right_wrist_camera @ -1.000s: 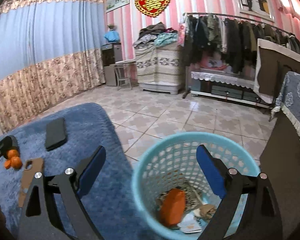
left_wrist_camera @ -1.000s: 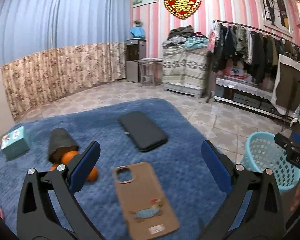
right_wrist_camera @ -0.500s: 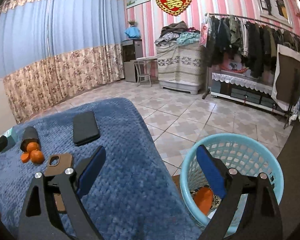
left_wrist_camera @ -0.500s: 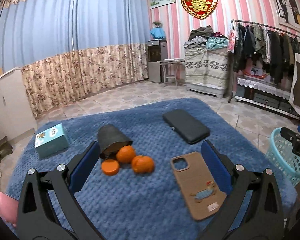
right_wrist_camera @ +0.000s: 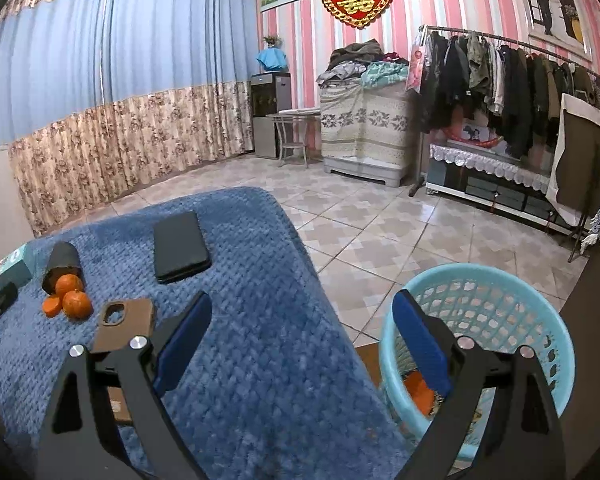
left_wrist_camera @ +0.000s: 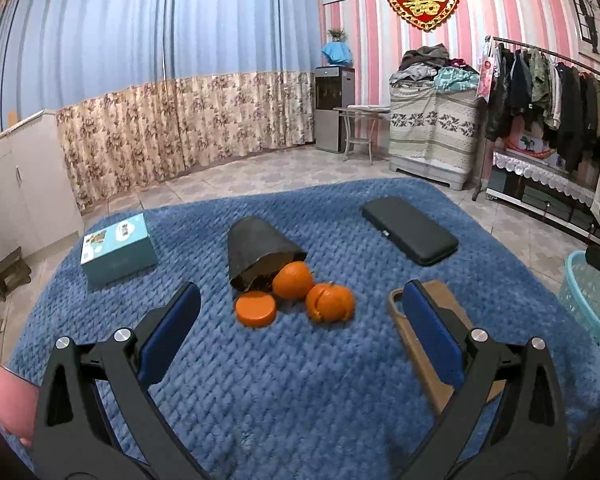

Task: Collect trash
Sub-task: 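Move both grippers back over the rug toward the oranges and black cup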

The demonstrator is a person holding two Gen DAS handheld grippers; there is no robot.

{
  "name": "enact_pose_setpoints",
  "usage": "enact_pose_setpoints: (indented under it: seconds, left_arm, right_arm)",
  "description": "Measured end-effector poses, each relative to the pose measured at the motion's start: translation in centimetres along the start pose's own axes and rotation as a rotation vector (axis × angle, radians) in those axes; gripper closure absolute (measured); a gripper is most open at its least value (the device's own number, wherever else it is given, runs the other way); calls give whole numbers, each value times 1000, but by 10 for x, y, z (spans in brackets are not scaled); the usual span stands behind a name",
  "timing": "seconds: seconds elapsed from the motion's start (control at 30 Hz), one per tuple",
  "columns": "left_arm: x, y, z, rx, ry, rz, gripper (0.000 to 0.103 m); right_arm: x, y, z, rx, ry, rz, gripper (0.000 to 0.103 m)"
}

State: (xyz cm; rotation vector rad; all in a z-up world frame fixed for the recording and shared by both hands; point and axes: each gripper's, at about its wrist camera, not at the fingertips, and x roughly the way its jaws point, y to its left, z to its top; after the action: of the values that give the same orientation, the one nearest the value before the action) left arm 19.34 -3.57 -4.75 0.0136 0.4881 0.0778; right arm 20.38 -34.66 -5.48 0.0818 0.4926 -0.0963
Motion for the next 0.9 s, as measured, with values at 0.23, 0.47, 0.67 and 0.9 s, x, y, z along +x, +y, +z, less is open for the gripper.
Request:
enact_pose_setpoints:
  seconds: [0.23, 0.47, 0.67, 0.9]
  left_arm:
    - [6, 18, -6, -30, 14, 7, 5]
    - [18, 30, -16, -31, 41, 35, 5]
    - [35, 33, -24, -53, 92, 30, 5]
    - [61, 44, -23, -98, 166, 24, 5]
  right_arm:
    - [-1, 8, -4, 11, -34, 28, 13]
    - [11, 17, -15, -5, -30, 41, 13]
    - [23, 28, -18, -46, -20, 42, 13]
    - [32, 41, -25, -90, 9, 52, 13]
